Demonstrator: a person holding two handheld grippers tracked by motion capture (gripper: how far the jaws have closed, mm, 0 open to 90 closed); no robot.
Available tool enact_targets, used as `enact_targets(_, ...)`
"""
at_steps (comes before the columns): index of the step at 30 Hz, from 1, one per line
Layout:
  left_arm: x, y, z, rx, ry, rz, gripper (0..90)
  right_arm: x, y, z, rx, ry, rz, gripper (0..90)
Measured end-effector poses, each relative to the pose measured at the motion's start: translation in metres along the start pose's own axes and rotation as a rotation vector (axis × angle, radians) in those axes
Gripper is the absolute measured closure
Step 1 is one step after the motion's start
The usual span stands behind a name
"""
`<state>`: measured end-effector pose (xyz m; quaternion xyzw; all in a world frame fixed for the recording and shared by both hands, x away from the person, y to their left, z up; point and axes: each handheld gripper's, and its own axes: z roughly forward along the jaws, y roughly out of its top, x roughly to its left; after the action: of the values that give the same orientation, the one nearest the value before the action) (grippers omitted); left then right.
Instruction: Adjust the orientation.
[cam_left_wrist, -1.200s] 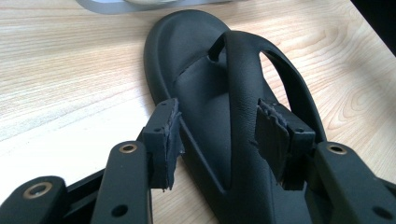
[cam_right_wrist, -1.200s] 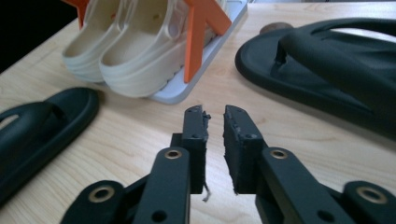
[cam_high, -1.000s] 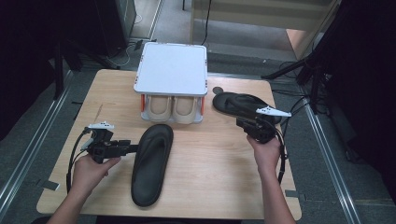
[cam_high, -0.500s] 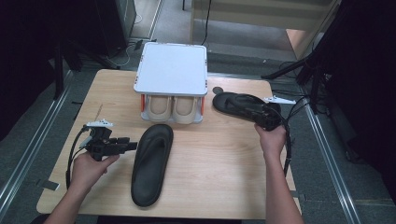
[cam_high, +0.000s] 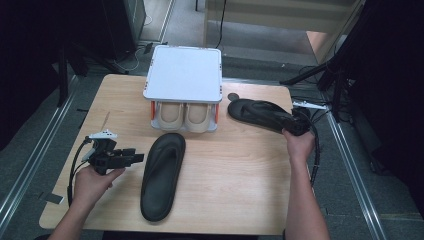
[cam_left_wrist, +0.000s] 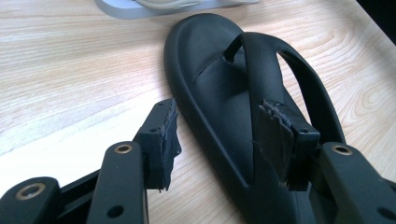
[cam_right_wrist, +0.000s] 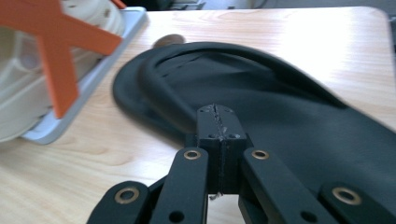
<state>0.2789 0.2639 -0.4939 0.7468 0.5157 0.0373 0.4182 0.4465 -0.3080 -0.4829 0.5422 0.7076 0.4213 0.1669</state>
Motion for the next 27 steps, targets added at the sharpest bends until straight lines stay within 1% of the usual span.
enact_targets(2, 0.001, -0.003, -0.002, -0.001, -0.006, 0.005, 48.1, -0.006, 0.002, 0.002, 0.007, -0.01, 0.007, 90.0)
enact_targets(4, 0.002, -0.004, -0.002, -0.014, -0.016, -0.006, 48.1, -0.011, 0.0, 0.009, 0.039, -0.027, -0.003, 90.0)
enact_targets(6, 0.002, -0.005, -0.002, -0.017, -0.008, -0.006, 48.1, -0.014, -0.003, 0.015, 0.05, -0.025, 0.005, 90.0)
enact_targets(7, 0.002, -0.005, -0.003, -0.016, -0.007, -0.006, 48.0, -0.015, -0.005, 0.017, 0.04, -0.027, 0.011, 90.0)
enact_targets(8, 0.002, -0.005, -0.003, -0.017, -0.005, -0.004, 47.8, -0.016, -0.005, 0.018, 0.042, -0.039, 0.025, 90.0)
enact_targets(10, 0.002, -0.006, -0.003, -0.015, 0.0, -0.004, 47.7, -0.017, -0.006, 0.019, 0.043, -0.069, 0.004, 90.0)
enact_targets(11, 0.003, -0.006, -0.004, -0.015, 0.002, -0.003, 47.6, -0.018, -0.006, 0.019, 0.045, -0.072, 0.009, 90.0)
enact_targets(12, 0.003, -0.006, -0.004, -0.017, 0.002, -0.001, 47.6, -0.019, -0.007, 0.02, 0.059, -0.072, 0.011, 90.0)
enact_targets(13, 0.003, -0.006, -0.004, -0.018, 0.004, -0.003, 47.4, -0.02, -0.008, 0.021, 0.053, -0.068, 0.011, 90.0)
enact_targets(14, 0.002, -0.006, -0.004, -0.019, 0.009, -0.003, 47.2, -0.02, -0.008, 0.02, 0.054, -0.065, 0.017, 90.0)
enact_targets(16, 0.001, -0.005, -0.004, -0.016, 0.018, 0.016, 46.5, -0.018, -0.007, 0.021, 0.058, -0.074, -0.003, 90.0)
enact_targets(17, 0.001, -0.005, -0.004, -0.015, 0.014, 0.022, 46.4, -0.018, -0.007, 0.02, 0.065, -0.078, -0.012, 90.0)
enact_targets(19, 0.0, -0.005, -0.002, -0.006, 0.011, 0.018, 45.9, -0.017, -0.007, 0.02, 0.071, -0.072, -0.011, 90.0)
enact_targets(22, 0.0, -0.004, -0.002, -0.004, 0.015, 0.024, 45.8, -0.015, -0.008, 0.018, 0.082, -0.064, -0.017, 90.0)
enact_targets(23, 0.0, -0.004, -0.002, -0.011, 0.014, 0.021, 45.8, -0.014, -0.008, 0.017, 0.082, -0.063, -0.017, 90.0)
enact_targets(25, 0.001, -0.004, -0.001, -0.002, 0.008, 0.022, 45.5, -0.011, -0.009, 0.015, 0.077, -0.062, -0.017, 90.0)
enact_targets(27, 0.002, -0.003, 0.0, 0.019, 0.008, 0.02, 45.1, -0.01, -0.011, 0.013, 0.075, -0.06, -0.019, 90.0)
